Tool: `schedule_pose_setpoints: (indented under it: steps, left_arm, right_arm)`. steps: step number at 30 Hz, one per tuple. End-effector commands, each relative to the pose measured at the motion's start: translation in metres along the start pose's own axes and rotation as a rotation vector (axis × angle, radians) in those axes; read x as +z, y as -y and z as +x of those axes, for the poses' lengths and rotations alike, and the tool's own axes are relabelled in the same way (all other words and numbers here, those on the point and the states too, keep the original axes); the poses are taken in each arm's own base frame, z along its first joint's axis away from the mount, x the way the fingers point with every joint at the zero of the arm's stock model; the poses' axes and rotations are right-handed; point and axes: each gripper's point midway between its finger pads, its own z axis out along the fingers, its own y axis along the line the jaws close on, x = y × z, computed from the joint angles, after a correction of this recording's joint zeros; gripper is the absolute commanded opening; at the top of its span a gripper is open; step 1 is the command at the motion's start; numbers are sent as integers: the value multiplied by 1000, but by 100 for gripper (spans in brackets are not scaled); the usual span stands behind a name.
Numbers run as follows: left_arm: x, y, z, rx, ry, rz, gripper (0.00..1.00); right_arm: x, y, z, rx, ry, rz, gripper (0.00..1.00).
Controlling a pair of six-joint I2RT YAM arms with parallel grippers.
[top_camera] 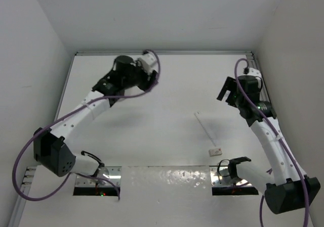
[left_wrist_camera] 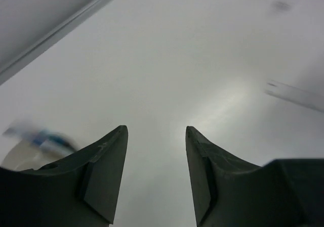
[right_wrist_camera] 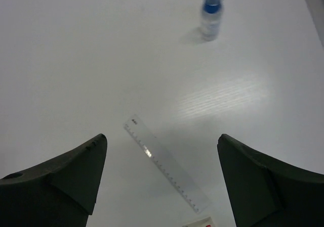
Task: Sort the stationery into containers
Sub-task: Pick up the stationery from the center of the board.
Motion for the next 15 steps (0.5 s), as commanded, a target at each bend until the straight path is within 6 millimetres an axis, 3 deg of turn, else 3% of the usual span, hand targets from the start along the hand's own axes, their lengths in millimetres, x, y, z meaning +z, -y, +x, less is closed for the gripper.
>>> schedule_pose_setpoints:
  steps: [1,2,4,5,6,7,9,10,13,14,15]
  left_arm:
    - [-2,96,14,236,-9,310,50]
    - [-3,139,23,278,-33,408,52]
    - [-1,177,35,281,-90,485,54]
    - [1,213,50,304,-132,563,54]
    - [2,230,46,290,-137,586,57]
    - [4,260,61,304,-175,644,58]
    - [10,292,70,298,-188,689,58]
    - [3,318,77,320,-184,735,58]
    - [3,367,98,358,-167,773,61]
    - [6,379,97,346,-149,781,65]
    - [12,391,111,347,-178,791,67]
  right_arm:
    - [-18,38,-9,164,18,119,88]
    - [-19,43,-13,183,31,131,89]
    - [-23,54,-23,213,53,149,89]
    - [-26,57,-25,220,58,156,89]
    - [-29,61,-30,235,67,165,89]
    - [-33,62,-31,235,73,164,89]
    - [-40,72,-37,247,99,195,88]
    - [-45,73,-38,248,107,197,88]
    - [-58,70,-45,250,130,178,87]
    - [-61,68,-47,252,137,164,87]
    - [-63,66,-47,249,141,152,86]
